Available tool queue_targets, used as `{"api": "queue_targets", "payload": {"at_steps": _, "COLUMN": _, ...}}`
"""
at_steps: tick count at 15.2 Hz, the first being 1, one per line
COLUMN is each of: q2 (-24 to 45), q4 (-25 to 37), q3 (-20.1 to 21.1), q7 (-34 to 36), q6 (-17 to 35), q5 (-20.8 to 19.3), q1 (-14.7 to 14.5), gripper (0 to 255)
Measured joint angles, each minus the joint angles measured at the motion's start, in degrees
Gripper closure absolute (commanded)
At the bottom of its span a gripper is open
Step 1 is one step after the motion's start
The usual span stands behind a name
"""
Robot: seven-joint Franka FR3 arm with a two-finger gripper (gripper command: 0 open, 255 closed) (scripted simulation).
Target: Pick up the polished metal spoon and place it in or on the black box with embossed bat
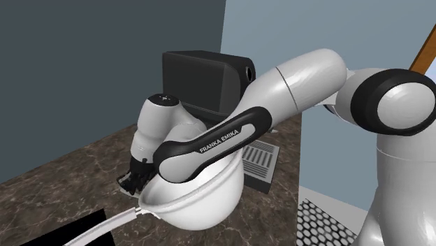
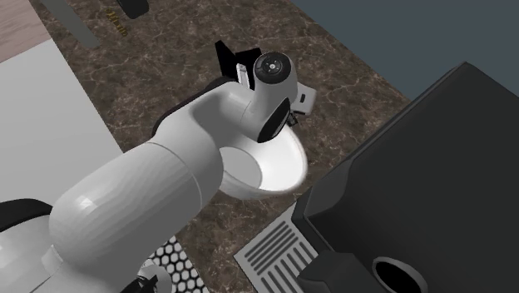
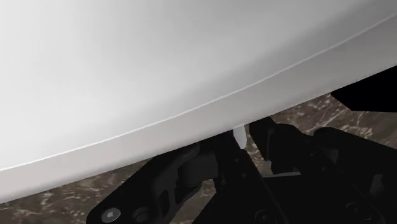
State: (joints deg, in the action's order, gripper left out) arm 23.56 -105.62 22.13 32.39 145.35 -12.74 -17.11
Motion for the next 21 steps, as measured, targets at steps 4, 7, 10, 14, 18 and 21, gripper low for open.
{"api": "queue_targets", "payload": {"at_steps": 4, "q2": -0.5, "q4": -1.5, "q3": 0.2, "q7": 0.1, "q6": 2.4, "q5": 0.1, "q1": 0.0, "gripper": 255}}
{"api": "queue_targets", "payload": {"at_steps": 7, "q2": -1.0, "q4": -1.7, "q3": 0.4, "q7": 0.1, "q6": 2.0, "q5": 0.3, "q1": 0.0, "gripper": 0}}
{"api": "queue_targets", "payload": {"at_steps": 10, "q2": 2.9, "q4": 6.5, "q3": 2.8, "q7": -8.4, "q6": -6.4, "q5": 1.6, "q1": 1.9, "gripper": 0}}
{"api": "queue_targets", "payload": {"at_steps": 14, "q2": 7.0, "q4": 11.6, "q3": 3.4, "q7": -14.3, "q6": -11.4, "q5": 1.3, "q1": 2.2, "gripper": 0}}
{"api": "queue_targets", "payload": {"at_steps": 18, "q2": 9.4, "q4": 12.5, "q3": 2.9, "q7": -14.3, "q6": -10.4, "q5": 0.4, "q1": 1.5, "gripper": 0}}
{"api": "queue_targets", "payload": {"at_steps": 21, "q2": 9.8, "q4": 12.5, "q3": 2.8, "q7": -14.2, "q6": -10.0, "q5": 0.2, "q1": 1.4, "gripper": 0}}
